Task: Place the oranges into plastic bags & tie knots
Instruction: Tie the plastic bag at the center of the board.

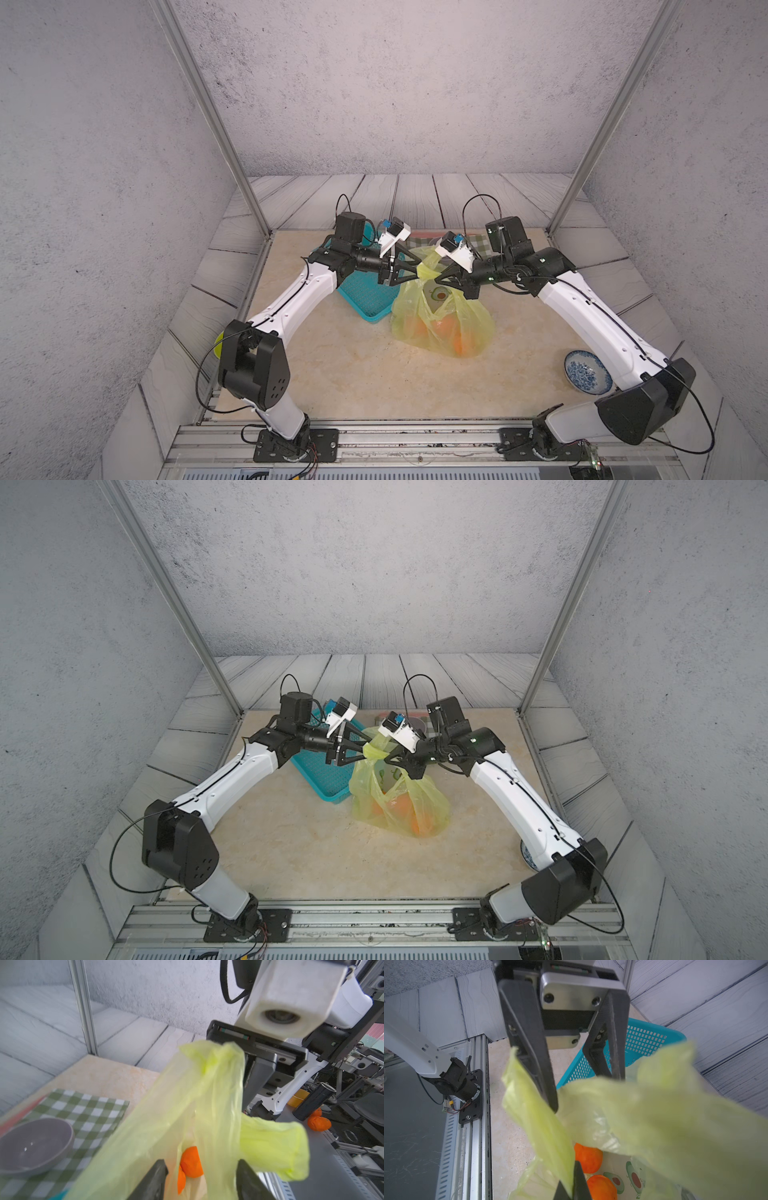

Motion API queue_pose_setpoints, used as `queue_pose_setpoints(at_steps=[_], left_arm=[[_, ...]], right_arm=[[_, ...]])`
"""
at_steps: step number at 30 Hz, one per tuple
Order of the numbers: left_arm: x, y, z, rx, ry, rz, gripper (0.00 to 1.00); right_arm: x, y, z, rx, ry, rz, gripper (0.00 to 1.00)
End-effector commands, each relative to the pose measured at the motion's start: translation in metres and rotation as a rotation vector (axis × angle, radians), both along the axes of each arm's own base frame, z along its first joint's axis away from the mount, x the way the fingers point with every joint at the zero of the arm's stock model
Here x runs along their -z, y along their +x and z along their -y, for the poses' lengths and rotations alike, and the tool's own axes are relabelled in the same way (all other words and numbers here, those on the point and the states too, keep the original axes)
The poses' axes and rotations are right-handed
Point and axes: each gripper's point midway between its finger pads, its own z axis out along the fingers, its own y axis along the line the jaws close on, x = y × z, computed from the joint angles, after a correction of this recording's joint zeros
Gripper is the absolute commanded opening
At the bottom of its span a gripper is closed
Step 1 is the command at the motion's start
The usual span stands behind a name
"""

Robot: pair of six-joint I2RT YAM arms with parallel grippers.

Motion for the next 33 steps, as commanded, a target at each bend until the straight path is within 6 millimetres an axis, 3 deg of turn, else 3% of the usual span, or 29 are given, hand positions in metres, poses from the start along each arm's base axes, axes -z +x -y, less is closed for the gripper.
queue_pose_setpoints(at_steps=[1, 7, 10, 12, 17, 24, 33], left_arm=[[-0.028, -0.009, -0.027, -0.013, 0.019, 0.126, 0.68], [-0.039, -0.021, -0.052, -0.034, 0.095, 0.236, 0.84], [-0.036, -0.013, -0.054, -0.059, 0.119, 0.276, 0.89], [-0.032, -0.007, -0.052, -0.053, 0.133, 0.305, 1.0], [-0.026, 0.005, -0.034, 0.03, 0.133, 0.339, 1.0], [-0.032, 0.014, -0.01, 0.141, 0.038, 0.331, 1.0], [-0.025, 0.015, 0.018, 0.194, -0.012, 0.187, 1.0]], right_arm=[[-0.006, -0.006, 0.006, 0.0, 0.008, 0.027, 0.05], [-0.007, -0.01, 0.004, -0.026, 0.019, 0.011, 0.04], [-0.008, -0.012, 0.003, -0.038, 0.024, 0.003, 0.04], [-0.008, -0.013, 0.004, -0.037, 0.024, 0.003, 0.04], [-0.01, -0.012, 0.009, -0.024, 0.031, 0.003, 0.04], [-0.008, -0.01, 0.011, -0.014, 0.024, -0.001, 0.04], [-0.007, -0.011, 0.014, -0.002, 0.02, 0.009, 0.04]])
